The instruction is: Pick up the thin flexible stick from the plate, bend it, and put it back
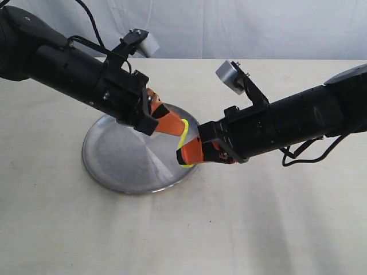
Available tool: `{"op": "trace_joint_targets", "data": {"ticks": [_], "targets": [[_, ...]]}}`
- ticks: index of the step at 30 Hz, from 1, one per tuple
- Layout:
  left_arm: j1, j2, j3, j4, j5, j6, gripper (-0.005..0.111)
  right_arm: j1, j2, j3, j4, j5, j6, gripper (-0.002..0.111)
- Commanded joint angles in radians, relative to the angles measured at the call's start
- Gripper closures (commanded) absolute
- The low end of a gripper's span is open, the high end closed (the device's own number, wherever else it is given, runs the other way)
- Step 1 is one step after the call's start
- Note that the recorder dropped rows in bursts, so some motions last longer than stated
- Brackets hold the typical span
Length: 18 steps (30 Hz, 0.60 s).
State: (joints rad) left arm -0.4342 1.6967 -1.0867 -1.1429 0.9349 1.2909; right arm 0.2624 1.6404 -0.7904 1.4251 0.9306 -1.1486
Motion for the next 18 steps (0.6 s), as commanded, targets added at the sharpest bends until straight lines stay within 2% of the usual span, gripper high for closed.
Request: {"op": "trace_joint_targets", "data": {"ticks": [1, 7, 11, 18], "targets": [[-0.008, -0.004, -0.007, -0.097, 0.063, -0.008, 0.107, 0.007, 0.011, -0.004, 0.022, -0.026, -0.011, 0.109], [-0.008, -0.004, -0.007, -0.097, 0.078, -0.006, 0.107, 0.007, 0.011, -0.004, 0.022, -0.026, -0.011, 0.109], [-0.033, -0.004, -0.007, -0.093, 0.078, -0.006, 0.107, 0.013, 0.011, -0.004, 0.022, -0.026, -0.011, 0.109], [-0.069, -0.004, -0.007, -0.078, 0.056, 0.003, 0.107, 0.082, 0.011, -0.004, 0.014, -0.074, -0.011, 0.109]]}}
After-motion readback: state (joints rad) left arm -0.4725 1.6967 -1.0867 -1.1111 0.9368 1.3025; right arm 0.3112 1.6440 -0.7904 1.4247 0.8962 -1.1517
